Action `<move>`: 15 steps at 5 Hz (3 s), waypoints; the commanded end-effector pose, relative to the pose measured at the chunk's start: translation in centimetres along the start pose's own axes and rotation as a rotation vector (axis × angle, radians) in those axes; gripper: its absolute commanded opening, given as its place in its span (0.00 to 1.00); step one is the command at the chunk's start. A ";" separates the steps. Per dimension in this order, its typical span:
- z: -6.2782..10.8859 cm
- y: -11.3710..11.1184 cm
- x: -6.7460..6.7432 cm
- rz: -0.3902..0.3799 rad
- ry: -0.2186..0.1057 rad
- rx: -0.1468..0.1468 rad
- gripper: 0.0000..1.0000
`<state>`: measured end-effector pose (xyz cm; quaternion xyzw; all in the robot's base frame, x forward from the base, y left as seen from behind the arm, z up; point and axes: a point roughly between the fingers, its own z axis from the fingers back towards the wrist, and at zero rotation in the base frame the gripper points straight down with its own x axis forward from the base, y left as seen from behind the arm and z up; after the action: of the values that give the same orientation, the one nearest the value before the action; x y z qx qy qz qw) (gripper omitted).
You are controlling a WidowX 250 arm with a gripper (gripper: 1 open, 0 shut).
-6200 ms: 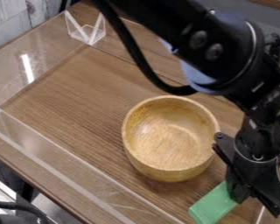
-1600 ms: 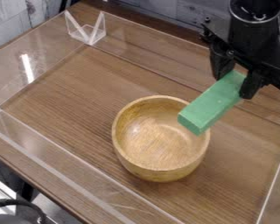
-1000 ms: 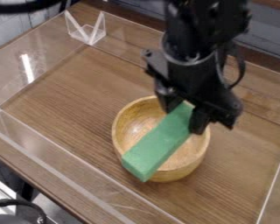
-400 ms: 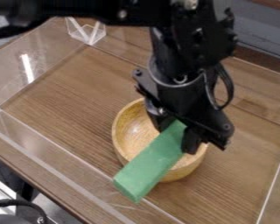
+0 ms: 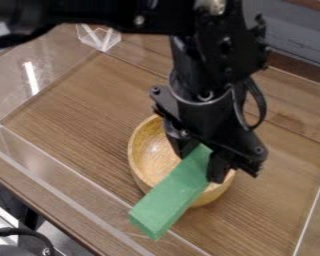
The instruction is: Put the green block in the brown bowl
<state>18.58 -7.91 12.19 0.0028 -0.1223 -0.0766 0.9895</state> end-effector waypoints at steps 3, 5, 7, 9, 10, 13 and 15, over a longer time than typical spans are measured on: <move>-0.1 0.9 0.1 0.044 -0.013 -0.019 0.00; -0.5 1.2 0.1 0.060 -0.002 -0.030 0.00; -0.9 1.3 0.1 0.069 0.013 -0.045 0.00; -1.2 1.5 0.1 0.080 0.026 -0.060 0.00; -1.2 1.6 0.2 0.085 0.034 -0.067 0.00; -0.9 1.8 0.3 0.102 0.050 -0.088 0.00; -0.4 2.1 0.5 0.112 0.049 -0.098 0.00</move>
<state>18.46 -5.77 10.46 -0.0433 -0.0643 -0.0297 0.9965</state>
